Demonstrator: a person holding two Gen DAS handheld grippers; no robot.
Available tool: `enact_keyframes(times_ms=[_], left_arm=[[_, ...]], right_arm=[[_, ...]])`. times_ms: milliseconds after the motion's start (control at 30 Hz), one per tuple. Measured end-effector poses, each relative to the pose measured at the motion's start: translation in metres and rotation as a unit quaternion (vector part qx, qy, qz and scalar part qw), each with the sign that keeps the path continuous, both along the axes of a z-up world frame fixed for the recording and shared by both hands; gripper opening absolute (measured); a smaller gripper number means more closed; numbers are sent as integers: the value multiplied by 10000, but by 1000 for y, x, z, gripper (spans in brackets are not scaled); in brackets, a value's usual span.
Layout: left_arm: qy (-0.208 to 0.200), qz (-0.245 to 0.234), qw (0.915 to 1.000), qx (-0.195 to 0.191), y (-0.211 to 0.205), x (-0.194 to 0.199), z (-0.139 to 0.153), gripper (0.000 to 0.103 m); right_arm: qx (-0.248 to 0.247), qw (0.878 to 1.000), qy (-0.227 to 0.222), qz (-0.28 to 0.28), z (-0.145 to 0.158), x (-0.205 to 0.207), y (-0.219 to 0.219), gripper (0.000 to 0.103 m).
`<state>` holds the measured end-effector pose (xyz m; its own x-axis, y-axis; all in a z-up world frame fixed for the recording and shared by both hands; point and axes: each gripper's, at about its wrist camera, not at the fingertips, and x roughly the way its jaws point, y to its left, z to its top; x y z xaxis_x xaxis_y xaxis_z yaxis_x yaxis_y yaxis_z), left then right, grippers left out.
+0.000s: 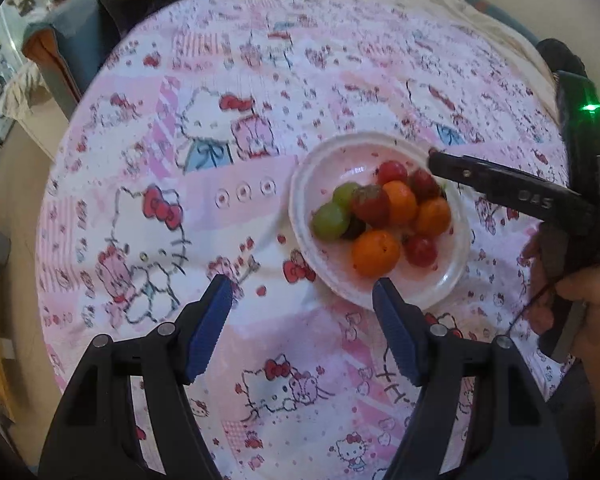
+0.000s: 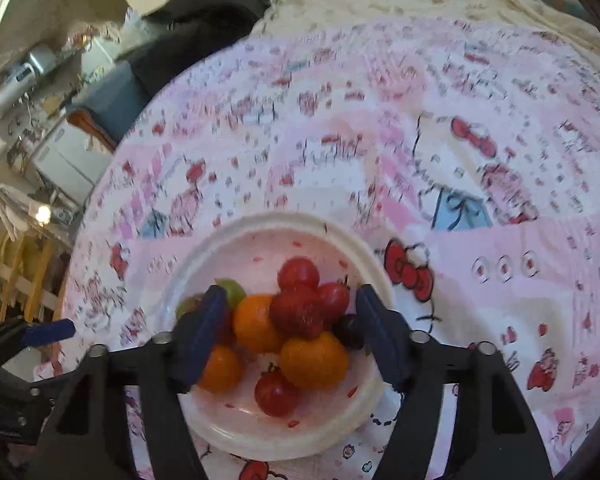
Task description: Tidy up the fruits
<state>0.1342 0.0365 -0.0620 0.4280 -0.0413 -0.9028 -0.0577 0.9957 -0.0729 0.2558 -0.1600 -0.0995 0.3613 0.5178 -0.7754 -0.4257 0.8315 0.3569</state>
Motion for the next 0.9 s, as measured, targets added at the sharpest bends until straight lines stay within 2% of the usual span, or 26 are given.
enact_keyframes(times_ms=[100, 167, 267, 367, 467, 600, 667, 767, 900], left_arm=[[-174, 129, 9998, -17, 6, -4, 8, 70], [-287, 207, 9993, -73, 10, -7, 14, 70], [-502, 310, 9982, -53, 14, -14, 23, 70], [-631, 330, 9975, 7, 15, -23, 28, 72], [-783, 430, 9960, 14, 16, -37, 33, 86], [-948, 504, 9942, 35, 15, -54, 40, 92], [-1040, 501, 9933, 92, 13, -63, 42, 100], [-1085, 464, 9930, 77, 10, -72, 41, 101], [-1130, 544, 9920, 138, 8, -87, 39, 101]], right_arm=[[31, 9998, -183, -64, 21, -11, -4, 79], [93, 9992, -387, -37, 39, -26, -8, 91], [9, 9982, -597, -38, 61, -47, -10, 100], [139, 9975, -641, -243, 74, -69, -21, 103], [252, 9965, -625, -494, 81, -91, -33, 103], [246, 9947, -682, -726, 89, -119, -46, 103], [245, 9940, -691, -813, 89, -130, -51, 103], [339, 9936, -524, -939, 87, -146, -61, 103], [187, 9923, -625, -1051, 88, -168, -61, 103]])
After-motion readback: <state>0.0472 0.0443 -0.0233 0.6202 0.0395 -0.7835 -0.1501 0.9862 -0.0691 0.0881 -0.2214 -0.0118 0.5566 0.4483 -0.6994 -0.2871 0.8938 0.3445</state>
